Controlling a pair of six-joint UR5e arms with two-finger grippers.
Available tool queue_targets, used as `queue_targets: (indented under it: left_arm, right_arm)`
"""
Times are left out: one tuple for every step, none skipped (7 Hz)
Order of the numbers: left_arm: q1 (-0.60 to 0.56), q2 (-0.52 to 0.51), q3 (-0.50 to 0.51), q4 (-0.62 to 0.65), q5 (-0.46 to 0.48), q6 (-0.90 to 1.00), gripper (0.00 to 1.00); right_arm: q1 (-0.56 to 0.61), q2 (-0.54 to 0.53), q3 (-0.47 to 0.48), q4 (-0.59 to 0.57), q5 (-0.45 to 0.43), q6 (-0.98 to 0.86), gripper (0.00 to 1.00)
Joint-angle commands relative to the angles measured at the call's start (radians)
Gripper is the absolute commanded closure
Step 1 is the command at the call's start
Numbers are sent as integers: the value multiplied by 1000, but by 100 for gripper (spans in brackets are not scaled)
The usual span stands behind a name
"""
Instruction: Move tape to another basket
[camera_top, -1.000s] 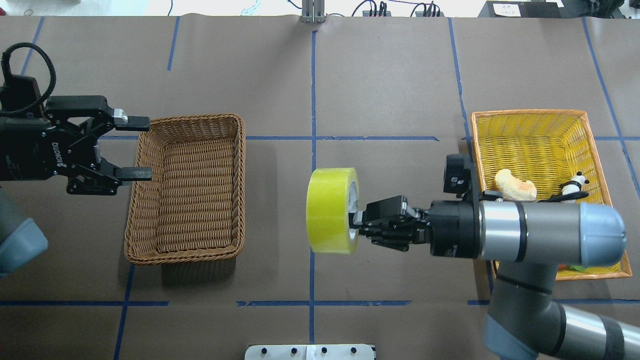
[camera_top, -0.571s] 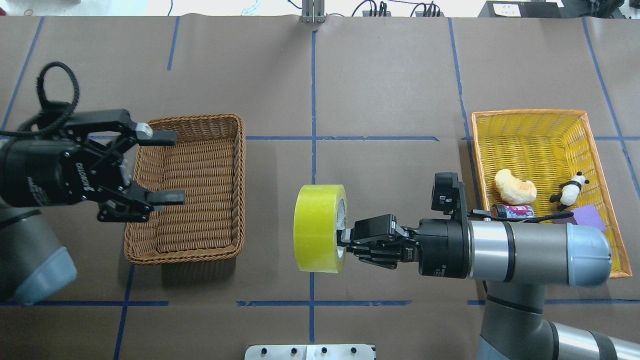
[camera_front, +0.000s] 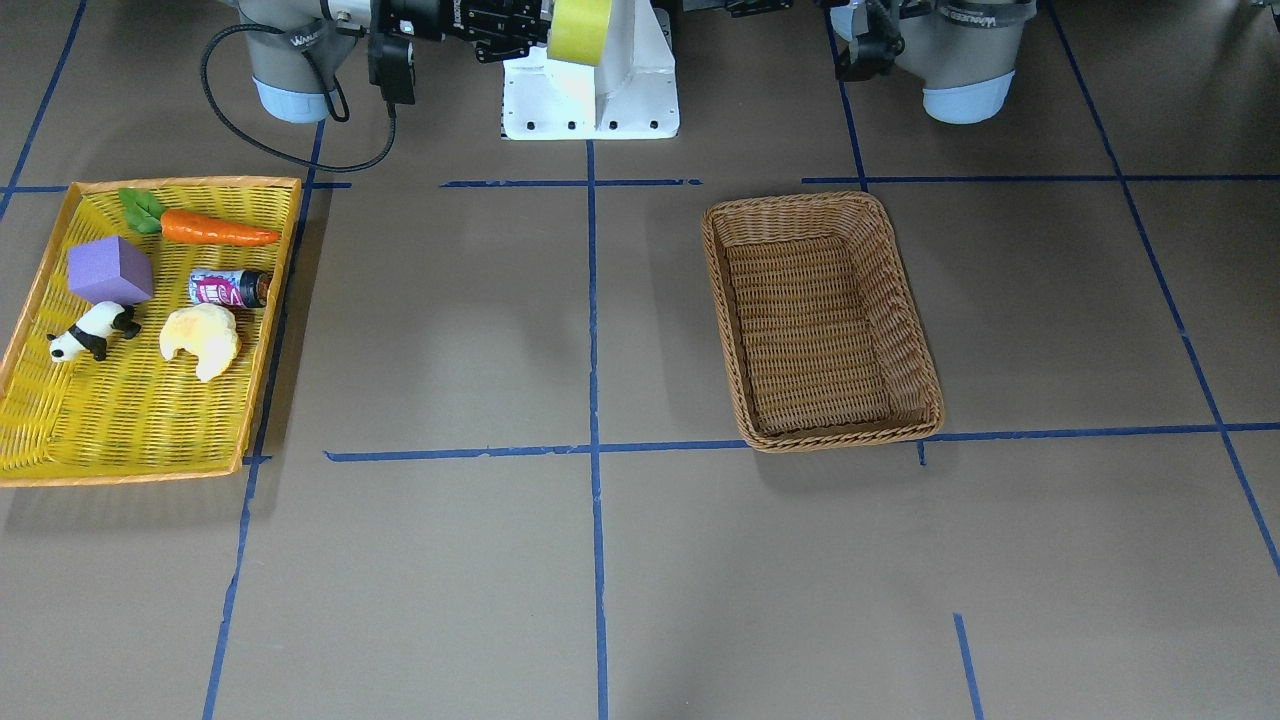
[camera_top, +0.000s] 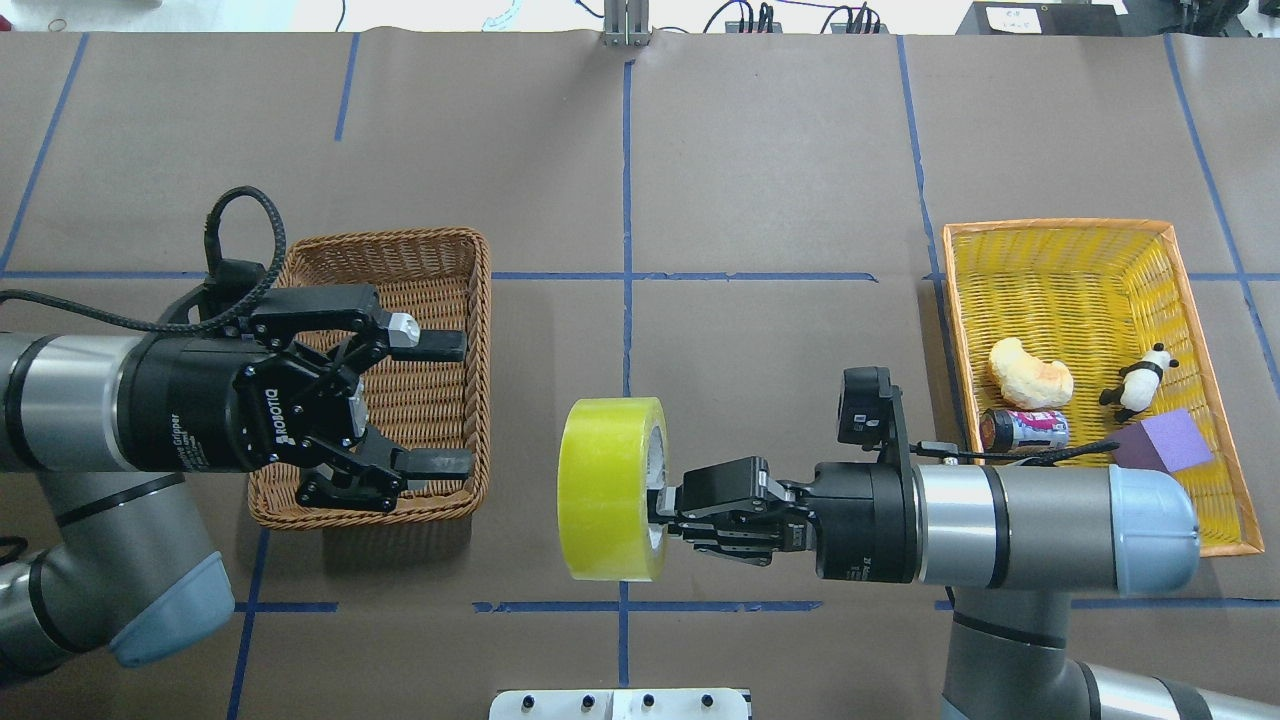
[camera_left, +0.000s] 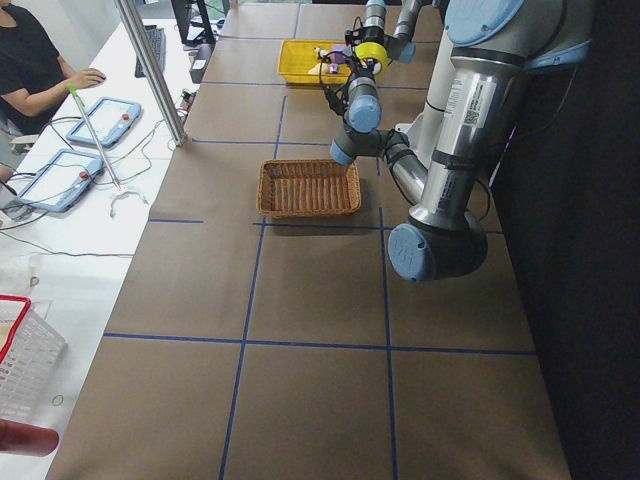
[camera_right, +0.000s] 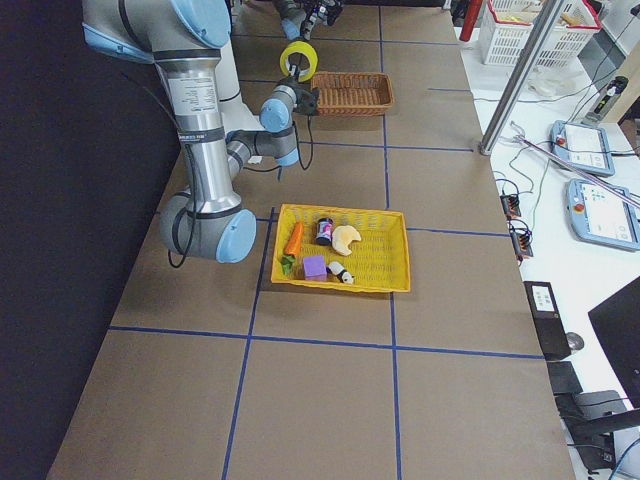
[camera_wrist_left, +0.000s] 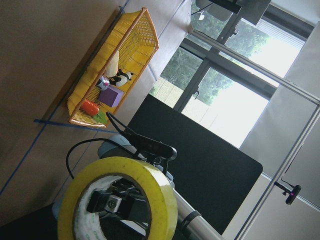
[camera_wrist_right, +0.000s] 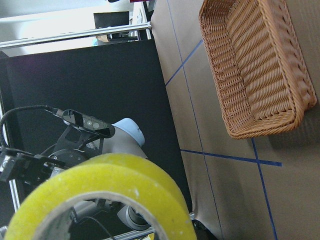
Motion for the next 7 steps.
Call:
queue_targets:
  left_arm:
    - [30, -19, 6, 2, 24, 2, 0]
    - [43, -39, 15, 3, 45, 5, 0]
    - [67, -45, 21, 3, 65, 7, 0]
    - [77, -52, 21, 3, 77, 7, 0]
    - [83, -59, 26, 17, 79, 7, 0]
    - [84, -80, 26, 40, 79, 8, 0]
    - [92, -86, 26, 45, 81, 8, 0]
  right_arm:
    - [-25, 22, -2, -1, -3, 0, 98]
    - [-28, 22, -2, -1, -5, 0, 98]
    - [-31, 24, -2, -1, -5, 0, 98]
    - [-38, 30, -6, -1, -6, 0, 98]
    - [-42, 32, -6, -1, -8, 0, 98]
    - [-43, 33, -8, -3, -9, 0, 98]
    - [-45, 38, -8, -3, -11, 0, 98]
